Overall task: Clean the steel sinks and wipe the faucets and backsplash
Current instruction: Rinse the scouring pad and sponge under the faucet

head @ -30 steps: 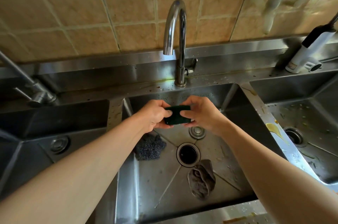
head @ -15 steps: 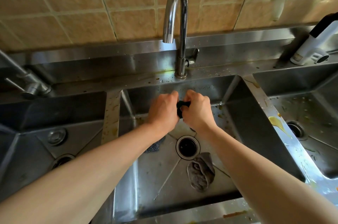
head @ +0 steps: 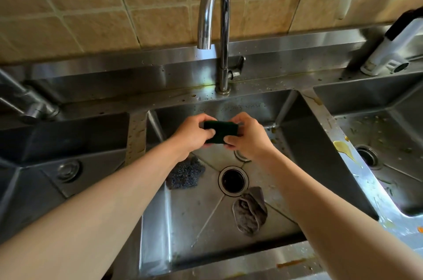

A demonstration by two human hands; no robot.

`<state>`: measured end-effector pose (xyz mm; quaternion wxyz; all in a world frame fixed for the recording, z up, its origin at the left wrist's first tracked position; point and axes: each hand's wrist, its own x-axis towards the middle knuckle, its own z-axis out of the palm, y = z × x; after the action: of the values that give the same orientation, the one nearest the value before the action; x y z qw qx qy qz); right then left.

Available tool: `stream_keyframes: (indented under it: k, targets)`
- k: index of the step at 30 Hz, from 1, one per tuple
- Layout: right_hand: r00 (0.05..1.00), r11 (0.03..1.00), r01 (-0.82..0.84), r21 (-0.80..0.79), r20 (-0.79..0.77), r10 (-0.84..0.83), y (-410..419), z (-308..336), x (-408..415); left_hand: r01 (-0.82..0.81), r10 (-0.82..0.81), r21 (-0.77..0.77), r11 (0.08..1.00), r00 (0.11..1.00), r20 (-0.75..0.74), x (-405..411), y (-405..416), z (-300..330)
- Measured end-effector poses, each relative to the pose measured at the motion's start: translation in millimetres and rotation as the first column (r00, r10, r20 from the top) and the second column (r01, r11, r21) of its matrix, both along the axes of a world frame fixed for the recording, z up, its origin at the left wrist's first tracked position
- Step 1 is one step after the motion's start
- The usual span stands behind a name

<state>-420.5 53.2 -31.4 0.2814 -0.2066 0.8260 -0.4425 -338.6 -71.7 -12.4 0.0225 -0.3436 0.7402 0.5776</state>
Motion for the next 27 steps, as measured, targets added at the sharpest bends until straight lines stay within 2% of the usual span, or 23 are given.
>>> stream_keyframes:
  k: [2, 4, 9, 13, 17, 21, 23, 25, 27]
  targets:
    - [1.000, 1.000, -0.003, 0.003, -0.028, 0.003, -2, 6, -1, 0.031, -0.031, -0.028, 0.999, 1.000, 0.004, 3, -2, -2]
    - [0.997, 1.000, -0.024, 0.014, -0.072, 0.025, -7, 7, -2, 0.016, -0.015, -0.164, 0.986, 1.000, 0.010, 4, -3, -4]
    - [0.991, 0.998, 0.042, 0.041, -0.129, -0.037, -15, -4, 3, 0.010, 0.001, -0.529, 0.848, 1.000, 0.020, 4, 13, -10]
    - [0.983, 0.994, 0.084, 0.066, -0.168, -0.072, -18, -23, 9, 0.040, -0.038, -0.615, 0.787, 0.999, 0.016, 9, 15, -25]
    - [0.988, 0.996, 0.054, 0.068, -0.147, -0.043, -17, -39, 13, 0.107, -0.122, -0.596, 0.796, 0.992, 0.015, 15, 6, -32]
    - [0.977, 0.986, -0.134, 0.095, -0.152, 0.148, -18, -40, 9, 0.145, -0.121, -0.455, 0.879, 0.989, 0.080, 10, -11, -45]
    - [0.976, 0.976, -0.179, 0.124, -0.107, 0.192, -20, -44, 7, 0.161, -0.130, -0.359, 0.919, 0.985, 0.110, 9, -19, -53]
    - [0.978, 0.971, -0.162, 0.175, -0.101, 0.182, -21, -52, 0, 0.164, -0.131, -0.275, 0.947, 0.982, 0.136, 11, -29, -61]
    - [0.995, 0.989, -0.080, 0.122, -0.055, 0.088, -23, -60, -11, 0.160, -0.110, -0.267, 0.950, 0.975, 0.194, 12, -41, -71]
